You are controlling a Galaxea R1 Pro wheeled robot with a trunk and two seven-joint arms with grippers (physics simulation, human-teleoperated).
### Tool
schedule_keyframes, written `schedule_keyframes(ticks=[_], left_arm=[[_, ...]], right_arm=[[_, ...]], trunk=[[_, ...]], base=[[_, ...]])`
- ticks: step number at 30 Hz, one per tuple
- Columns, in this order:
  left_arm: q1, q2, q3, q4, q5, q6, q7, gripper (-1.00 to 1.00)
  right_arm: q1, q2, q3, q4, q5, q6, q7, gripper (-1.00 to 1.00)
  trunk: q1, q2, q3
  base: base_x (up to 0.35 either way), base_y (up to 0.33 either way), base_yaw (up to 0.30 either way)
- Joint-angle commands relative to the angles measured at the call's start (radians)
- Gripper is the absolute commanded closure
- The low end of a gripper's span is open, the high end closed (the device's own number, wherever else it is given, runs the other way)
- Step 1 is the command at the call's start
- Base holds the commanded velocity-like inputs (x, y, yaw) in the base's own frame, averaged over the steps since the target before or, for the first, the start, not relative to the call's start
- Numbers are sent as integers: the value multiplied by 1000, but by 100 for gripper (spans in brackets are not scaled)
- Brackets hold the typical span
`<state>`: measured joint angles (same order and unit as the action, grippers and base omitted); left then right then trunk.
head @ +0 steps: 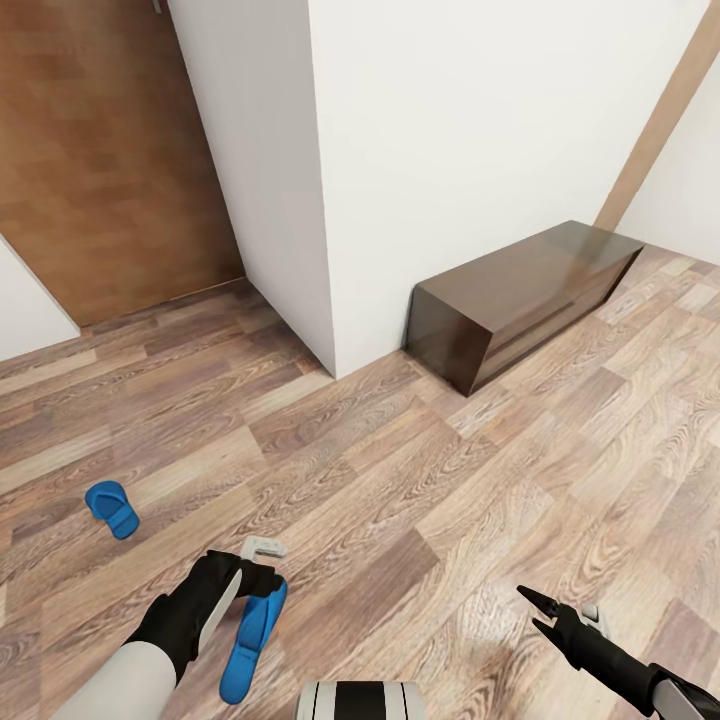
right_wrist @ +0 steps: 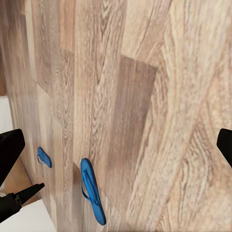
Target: In the bedroom, move the book from the bed onto either nightstand, and place the two sandals side by side next to the bed.
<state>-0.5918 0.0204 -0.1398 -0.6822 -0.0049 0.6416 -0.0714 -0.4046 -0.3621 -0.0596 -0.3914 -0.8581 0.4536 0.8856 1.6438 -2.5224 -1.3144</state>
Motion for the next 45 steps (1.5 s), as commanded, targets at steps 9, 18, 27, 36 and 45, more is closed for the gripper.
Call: schedule_keyframes(ticks=[9,18,27,36,45], left_arm=[[0,1,-5,2,-2,3,-2,-100],[0,1,-14,5,-2,3,-4,-100],[0,2,-14,21,-2,4,-4,-100],[0,3,-15,26,-3,4,-6,-100],[0,3,-15,27,-3,4,-7,-100]], right_arm=[[0,0,-2,0,-6,8,1,-100],[0,-3,-3,0,-5,10,52,-100],[4,-15,-3,0,10,10,260,-100],[6,-43,-3,-2,65,2,469,-100],[7,-50,-2,-9,80,-1,511,-100]], trunk=[[0,0,-1],[0,0,-1],[0,0,-1],[0,0,-1],[0,0,-1]], base=[[17,0,0],[2,0,0],[0,0,0],[0,0,0],[0,0,0]])
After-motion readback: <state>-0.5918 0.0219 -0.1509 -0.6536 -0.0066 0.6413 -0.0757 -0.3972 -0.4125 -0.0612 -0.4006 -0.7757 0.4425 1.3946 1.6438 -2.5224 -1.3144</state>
